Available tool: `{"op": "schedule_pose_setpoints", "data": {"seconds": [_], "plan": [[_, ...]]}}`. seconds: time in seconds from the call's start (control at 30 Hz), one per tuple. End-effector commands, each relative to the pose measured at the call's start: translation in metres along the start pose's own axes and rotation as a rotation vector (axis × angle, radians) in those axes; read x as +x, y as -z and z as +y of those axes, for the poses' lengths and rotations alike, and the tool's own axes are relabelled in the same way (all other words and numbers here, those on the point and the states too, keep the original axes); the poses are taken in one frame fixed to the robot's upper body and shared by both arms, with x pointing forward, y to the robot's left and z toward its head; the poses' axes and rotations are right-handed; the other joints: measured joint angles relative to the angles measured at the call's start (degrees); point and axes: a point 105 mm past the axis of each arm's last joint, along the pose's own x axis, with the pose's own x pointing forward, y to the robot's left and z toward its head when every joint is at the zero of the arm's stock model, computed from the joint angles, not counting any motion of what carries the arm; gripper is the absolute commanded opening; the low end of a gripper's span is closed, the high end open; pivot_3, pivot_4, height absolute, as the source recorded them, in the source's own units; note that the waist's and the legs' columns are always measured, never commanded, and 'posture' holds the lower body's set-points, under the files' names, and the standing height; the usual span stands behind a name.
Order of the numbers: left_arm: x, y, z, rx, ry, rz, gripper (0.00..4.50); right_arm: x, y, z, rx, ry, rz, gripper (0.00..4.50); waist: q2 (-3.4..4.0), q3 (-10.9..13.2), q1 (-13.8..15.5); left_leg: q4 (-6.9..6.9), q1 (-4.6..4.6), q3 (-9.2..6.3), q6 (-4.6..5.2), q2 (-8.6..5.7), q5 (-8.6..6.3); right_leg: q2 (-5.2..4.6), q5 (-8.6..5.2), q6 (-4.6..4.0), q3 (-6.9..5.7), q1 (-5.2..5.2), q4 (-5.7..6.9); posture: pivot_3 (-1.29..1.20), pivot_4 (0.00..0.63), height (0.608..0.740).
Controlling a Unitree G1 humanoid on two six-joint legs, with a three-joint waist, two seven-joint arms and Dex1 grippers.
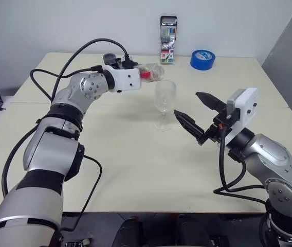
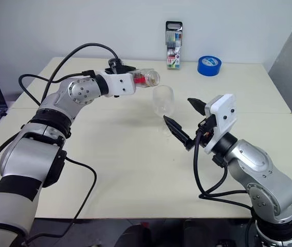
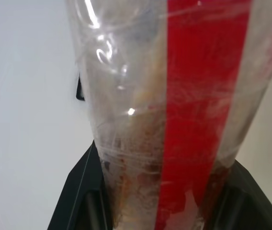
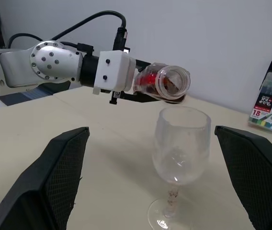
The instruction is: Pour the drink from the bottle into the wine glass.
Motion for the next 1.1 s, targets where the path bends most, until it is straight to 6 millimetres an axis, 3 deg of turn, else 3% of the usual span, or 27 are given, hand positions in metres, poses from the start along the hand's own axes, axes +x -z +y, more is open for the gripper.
{"op": "schedule_pose_setpoints", "data": {"seconds": [0.03, 1.1], "plan": [[-0.002, -0.010, 0.029, 0.078, -0.073, -0.026, 1.75, -0.002, -0.009, -0.002, -0.028, 0.014, -0.044, 4.50, 0.00, 0.00, 0.00, 0.00, 0.00, 0.01, 0.00, 0.00, 0.00, 0.00, 0.00, 0.00, 0.01, 0.00, 0.00, 0.00, 0.150, 0.740], [-0.004, -0.011, 0.046, 0.260, -0.076, 0.011, 1.75, 0.000, -0.014, -0.008, -0.032, 0.024, -0.050, 4.50, 0.00, 0.00, -0.02, 0.03, 0.00, 0.03, -0.02, -0.01, 0.01, 0.00, 0.00, 0.00, 0.03, -0.02, 0.05, 0.00, 0.150, 0.740]]}}
